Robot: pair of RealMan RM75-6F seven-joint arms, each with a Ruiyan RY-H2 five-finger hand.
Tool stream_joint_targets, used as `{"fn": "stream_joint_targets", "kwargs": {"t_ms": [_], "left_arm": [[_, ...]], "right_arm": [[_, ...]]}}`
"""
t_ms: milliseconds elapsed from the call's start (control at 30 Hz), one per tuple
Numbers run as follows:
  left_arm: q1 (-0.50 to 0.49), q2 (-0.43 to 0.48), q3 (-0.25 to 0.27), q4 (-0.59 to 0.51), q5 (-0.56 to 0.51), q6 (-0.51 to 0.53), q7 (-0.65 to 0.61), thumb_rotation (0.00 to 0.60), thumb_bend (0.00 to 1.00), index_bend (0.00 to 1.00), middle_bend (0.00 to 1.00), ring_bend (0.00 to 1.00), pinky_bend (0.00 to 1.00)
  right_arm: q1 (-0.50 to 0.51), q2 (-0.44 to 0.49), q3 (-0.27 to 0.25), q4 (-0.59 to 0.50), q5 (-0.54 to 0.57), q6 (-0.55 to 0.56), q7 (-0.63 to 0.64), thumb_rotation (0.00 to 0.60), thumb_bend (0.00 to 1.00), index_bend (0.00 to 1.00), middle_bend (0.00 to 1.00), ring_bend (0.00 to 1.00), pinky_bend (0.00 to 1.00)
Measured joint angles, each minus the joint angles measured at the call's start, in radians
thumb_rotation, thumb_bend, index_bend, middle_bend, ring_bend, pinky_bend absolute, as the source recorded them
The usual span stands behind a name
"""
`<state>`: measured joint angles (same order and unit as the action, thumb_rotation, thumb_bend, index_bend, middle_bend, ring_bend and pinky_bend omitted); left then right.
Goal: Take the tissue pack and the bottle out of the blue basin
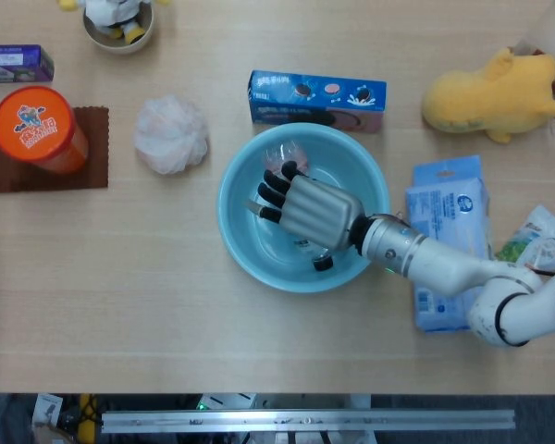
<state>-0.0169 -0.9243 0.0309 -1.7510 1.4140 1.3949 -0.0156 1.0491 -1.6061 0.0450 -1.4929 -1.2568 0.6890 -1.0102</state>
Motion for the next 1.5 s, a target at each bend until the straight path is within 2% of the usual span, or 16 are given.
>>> {"fn": "stream_joint_targets", "kwargs": {"t_ms": [367,633,967,1200,1500], "left_arm": [[-0.005,-0.003,0.003,0.007,0.010,-0.010,-0.004,0.600,0.32,0.23,0.20,0.14,0.10],[-0.016,-0.009,0.002,0.010,0.007,-0.028,0.002,0.600,0.32,0.23,0.20,0.14,0.10],[-0.001,-0.001,0.006,0.009,-0.008,-0.019,-0.008,0.600,0.32,0.23,0.20,0.14,0.10],[-0.002,-0.002,0.008,0.012,-0.008,-0.025,-0.012,0.600,0.32,0.23,0.20,0.14,0.10],[-0.001,0.001,0.010,0.011,-0.006,-0.027,-0.016,0.600,0.32,0.23,0.20,0.14,0.10]], "right_arm": [[-0.008,0.074,-0.044,-0.081,0.123,0.063,-0.092,0.600,0.05,0.04,0.19,0.14,0.28],[-0.016,0.119,-0.069,-0.152,0.131,0.112,-0.098,0.600,0.05,0.04,0.20,0.14,0.28],[0.033,0.032,-0.079,-0.045,0.020,0.070,-0.070,0.600,0.05,0.04,0.21,0.14,0.28],[0.041,0.013,-0.103,-0.005,-0.018,0.063,-0.083,0.600,0.05,0.06,0.21,0.14,0.28],[0.040,-0.028,-0.107,0.070,-0.057,0.069,-0.080,0.600,0.05,0.08,0.22,0.14,0.28]]}}
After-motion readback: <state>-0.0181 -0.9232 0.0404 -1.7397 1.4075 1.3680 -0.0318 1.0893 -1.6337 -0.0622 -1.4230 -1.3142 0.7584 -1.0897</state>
